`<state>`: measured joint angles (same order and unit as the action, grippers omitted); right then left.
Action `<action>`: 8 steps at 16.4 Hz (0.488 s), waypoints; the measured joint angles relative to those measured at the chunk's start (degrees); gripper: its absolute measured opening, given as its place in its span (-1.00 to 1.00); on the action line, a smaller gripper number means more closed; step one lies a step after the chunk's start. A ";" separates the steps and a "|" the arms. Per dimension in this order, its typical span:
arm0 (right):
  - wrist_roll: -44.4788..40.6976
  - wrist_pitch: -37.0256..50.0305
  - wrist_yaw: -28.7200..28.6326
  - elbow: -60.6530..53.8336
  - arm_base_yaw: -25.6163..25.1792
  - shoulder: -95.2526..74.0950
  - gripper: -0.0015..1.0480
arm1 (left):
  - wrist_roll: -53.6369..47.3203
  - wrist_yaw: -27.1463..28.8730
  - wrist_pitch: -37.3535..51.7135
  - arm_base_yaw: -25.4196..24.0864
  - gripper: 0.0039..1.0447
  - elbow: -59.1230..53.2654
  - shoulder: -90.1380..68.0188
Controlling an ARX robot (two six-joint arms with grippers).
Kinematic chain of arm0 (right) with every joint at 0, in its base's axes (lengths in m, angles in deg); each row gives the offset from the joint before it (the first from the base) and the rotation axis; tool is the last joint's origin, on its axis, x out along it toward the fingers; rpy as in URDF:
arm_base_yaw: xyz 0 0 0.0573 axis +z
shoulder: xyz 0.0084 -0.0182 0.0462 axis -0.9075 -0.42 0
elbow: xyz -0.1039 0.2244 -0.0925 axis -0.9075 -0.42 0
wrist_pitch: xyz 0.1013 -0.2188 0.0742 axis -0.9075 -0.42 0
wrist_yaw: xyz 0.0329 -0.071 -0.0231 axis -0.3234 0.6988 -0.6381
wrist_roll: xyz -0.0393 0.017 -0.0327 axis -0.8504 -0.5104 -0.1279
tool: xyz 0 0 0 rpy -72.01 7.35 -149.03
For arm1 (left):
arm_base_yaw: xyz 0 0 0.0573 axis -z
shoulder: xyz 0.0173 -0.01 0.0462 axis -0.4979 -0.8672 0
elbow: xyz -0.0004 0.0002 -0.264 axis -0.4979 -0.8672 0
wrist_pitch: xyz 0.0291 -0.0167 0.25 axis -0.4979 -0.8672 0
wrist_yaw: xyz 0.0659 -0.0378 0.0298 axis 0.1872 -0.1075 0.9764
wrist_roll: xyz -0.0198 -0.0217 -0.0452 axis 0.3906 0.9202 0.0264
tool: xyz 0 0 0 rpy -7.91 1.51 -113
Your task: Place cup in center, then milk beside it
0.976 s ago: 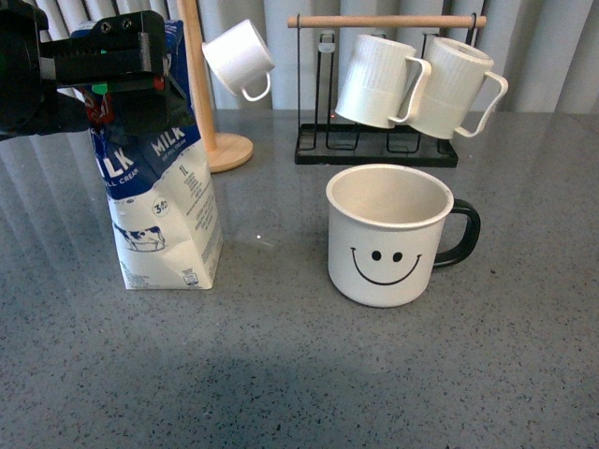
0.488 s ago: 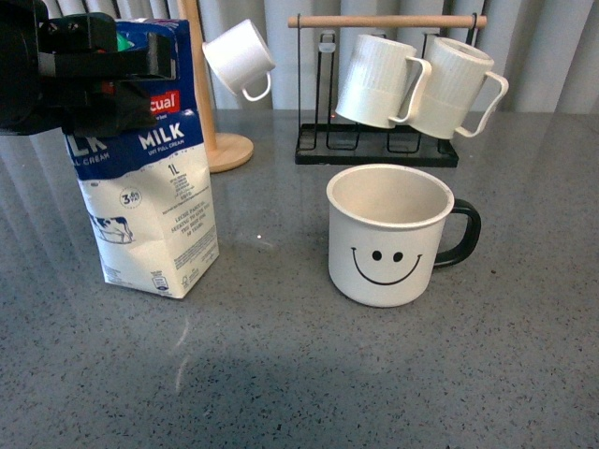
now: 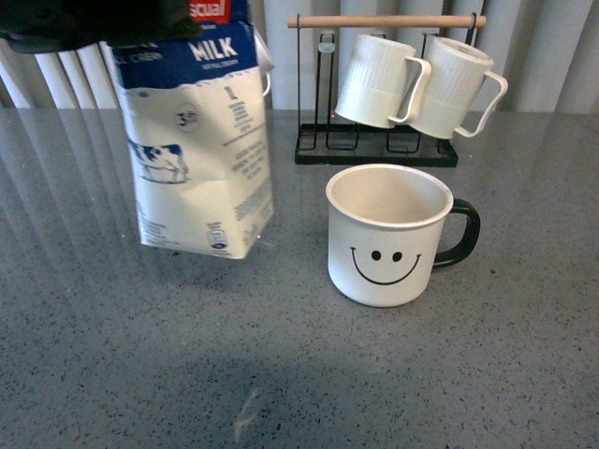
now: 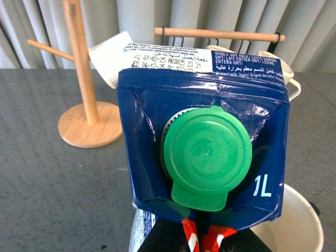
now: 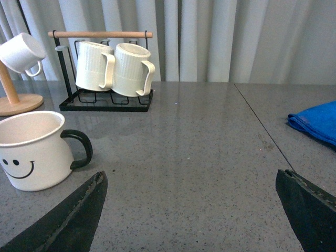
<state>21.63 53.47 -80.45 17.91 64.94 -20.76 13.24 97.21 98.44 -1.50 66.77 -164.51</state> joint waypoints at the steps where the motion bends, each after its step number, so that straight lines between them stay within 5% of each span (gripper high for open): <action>1: 0.00 0.00 0.00 0.00 0.00 0.00 0.87 | 1.42 1.49 1.27 1.68 -0.95 -0.02 -1.55; 8: 0.00 -0.02 0.00 0.00 0.00 0.00 0.87 | 5.16 6.29 9.81 2.49 -0.95 -0.83 -9.81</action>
<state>21.63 53.45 -80.45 17.91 64.94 -20.76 18.40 103.51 108.25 0.99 65.94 -174.32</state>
